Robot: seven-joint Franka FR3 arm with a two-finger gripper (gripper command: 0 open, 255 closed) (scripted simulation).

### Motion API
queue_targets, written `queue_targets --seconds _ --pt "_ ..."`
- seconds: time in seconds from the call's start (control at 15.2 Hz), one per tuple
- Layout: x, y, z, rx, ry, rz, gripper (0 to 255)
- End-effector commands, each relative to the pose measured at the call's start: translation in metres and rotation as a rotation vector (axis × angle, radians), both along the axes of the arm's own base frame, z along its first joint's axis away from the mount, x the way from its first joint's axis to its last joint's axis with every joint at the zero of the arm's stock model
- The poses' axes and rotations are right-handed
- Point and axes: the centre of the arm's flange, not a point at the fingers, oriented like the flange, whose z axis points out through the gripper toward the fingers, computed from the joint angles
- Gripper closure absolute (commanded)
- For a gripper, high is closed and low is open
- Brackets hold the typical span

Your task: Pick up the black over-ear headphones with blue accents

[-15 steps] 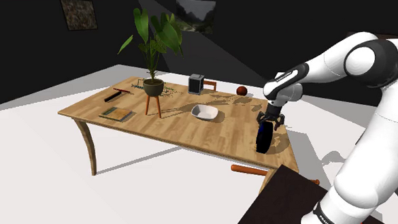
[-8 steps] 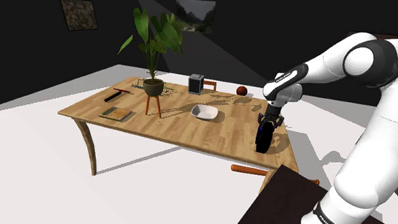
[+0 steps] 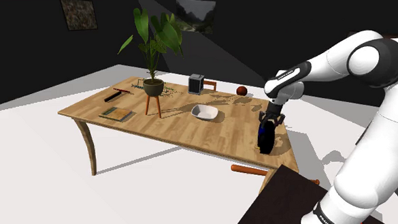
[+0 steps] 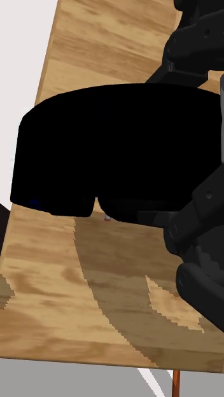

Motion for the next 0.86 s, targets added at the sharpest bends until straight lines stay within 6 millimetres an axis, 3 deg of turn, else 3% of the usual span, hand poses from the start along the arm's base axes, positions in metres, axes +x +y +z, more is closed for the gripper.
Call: queue_targets --seconds 0.0,0.66,0.79 --pt "0.0 0.0 0.011 0.0 -0.001 0.0 255" --pt "0.0 0.0 0.063 0.0 -0.001 0.0 255" --pt "0.0 0.0 0.064 0.0 -0.001 0.0 255"
